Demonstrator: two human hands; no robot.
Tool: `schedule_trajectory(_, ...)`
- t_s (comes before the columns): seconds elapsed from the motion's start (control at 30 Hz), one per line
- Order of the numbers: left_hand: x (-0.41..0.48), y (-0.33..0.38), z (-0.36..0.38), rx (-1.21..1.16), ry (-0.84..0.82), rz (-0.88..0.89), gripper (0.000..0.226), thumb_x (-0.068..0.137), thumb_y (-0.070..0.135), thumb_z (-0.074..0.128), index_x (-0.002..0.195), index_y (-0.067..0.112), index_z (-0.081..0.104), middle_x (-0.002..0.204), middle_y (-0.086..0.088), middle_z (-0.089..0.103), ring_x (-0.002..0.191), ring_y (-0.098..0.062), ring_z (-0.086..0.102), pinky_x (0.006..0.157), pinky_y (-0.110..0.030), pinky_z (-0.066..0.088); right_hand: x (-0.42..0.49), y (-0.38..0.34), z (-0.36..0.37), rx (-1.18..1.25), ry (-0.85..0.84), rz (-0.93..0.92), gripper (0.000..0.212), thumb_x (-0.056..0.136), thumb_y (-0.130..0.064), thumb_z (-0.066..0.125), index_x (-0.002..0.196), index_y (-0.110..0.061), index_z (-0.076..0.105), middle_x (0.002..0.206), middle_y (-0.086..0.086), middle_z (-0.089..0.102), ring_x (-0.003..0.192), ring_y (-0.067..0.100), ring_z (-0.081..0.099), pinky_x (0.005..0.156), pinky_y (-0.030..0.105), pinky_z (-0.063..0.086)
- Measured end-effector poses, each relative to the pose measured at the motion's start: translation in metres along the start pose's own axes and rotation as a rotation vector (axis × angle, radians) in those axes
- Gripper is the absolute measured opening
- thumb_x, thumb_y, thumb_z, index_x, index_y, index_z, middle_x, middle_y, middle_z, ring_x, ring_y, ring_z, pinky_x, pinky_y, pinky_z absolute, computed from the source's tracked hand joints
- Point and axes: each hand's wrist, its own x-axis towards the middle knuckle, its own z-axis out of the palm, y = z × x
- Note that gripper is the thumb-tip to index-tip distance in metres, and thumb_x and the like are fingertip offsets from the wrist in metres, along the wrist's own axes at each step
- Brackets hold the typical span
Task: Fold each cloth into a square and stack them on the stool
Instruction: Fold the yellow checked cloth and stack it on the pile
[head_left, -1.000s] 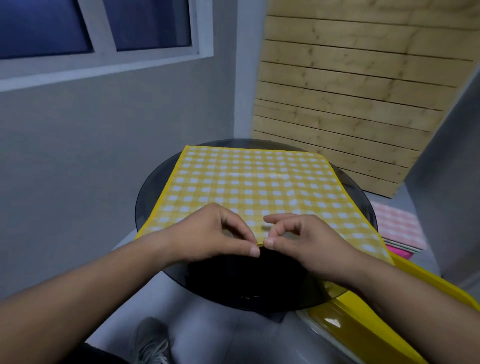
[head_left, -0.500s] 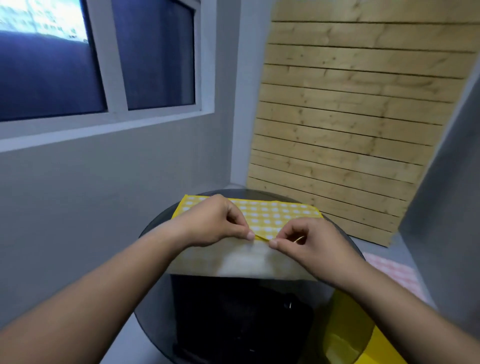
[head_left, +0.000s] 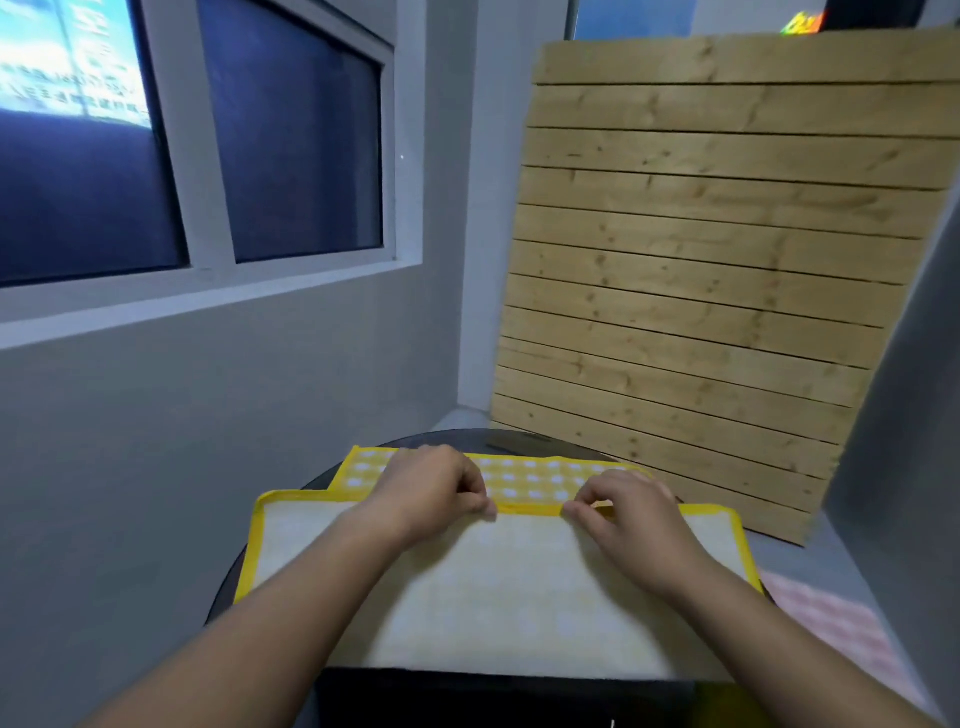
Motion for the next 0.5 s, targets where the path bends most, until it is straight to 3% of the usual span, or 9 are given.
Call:
schedule_trajectory(0.1, 0.008, -0.013, 0.030, -0.072, -0.012, -0.094, 0.019, 0.081, 0.045, 0.075, 0.079, 0.026, 0.077, 0.080, 0.013, 0.072, 0.087, -0.008, 0.061, 0.089, -0.032, 0.043, 0.007, 0.012, 0.022, 0.110, -0.100, 0.076, 0.021, 0.089, -0.041, 0.063, 0.070, -0.033, 0.061, 0.087, -0.016, 0.065, 0.099, 0.011, 0.054, 0.099, 0.040, 0.039)
schedule_trajectory(0.2, 0.013, -0.026, 0.059, -0.087, -0.005, -0.143, 0.031, 0.082, 0.046, 0.073, 0.061, 0.025, 0.065, 0.069, 0.016, 0.065, 0.086, -0.010, 0.058, 0.094, -0.034, 0.044, 0.008, 0.026, 0.045, 0.149, -0.137, 0.129, 0.022, 0.089, -0.040, 0.063, 0.069, -0.030, 0.061, 0.087, -0.014, 0.064, 0.099, 0.010, 0.053, 0.098, 0.040, 0.039)
schedule_trajectory(0.3, 0.017, -0.038, 0.079, -0.081, -0.028, -0.147, 0.042, 0.084, 0.049, 0.071, 0.054, 0.027, 0.053, 0.061, 0.015, 0.055, 0.081, -0.013, 0.049, 0.093, -0.036, 0.044, 0.010, 0.038, 0.059, 0.155, -0.131, 0.164, 0.023, 0.088, -0.040, 0.064, 0.069, -0.029, 0.061, 0.090, -0.011, 0.060, 0.099, 0.011, 0.052, 0.096, 0.037, 0.037)
schedule_trajectory(0.5, 0.025, -0.043, 0.094, -0.103, 0.038, -0.156, 0.042, 0.086, 0.052, 0.067, 0.057, 0.029, 0.049, 0.069, 0.013, 0.058, 0.085, -0.014, 0.050, 0.088, -0.036, 0.041, 0.013, 0.048, 0.076, 0.117, -0.092, 0.199, 0.023, 0.087, -0.042, 0.066, 0.068, -0.030, 0.059, 0.090, -0.008, 0.057, 0.096, 0.015, 0.052, 0.089, 0.033, 0.034)
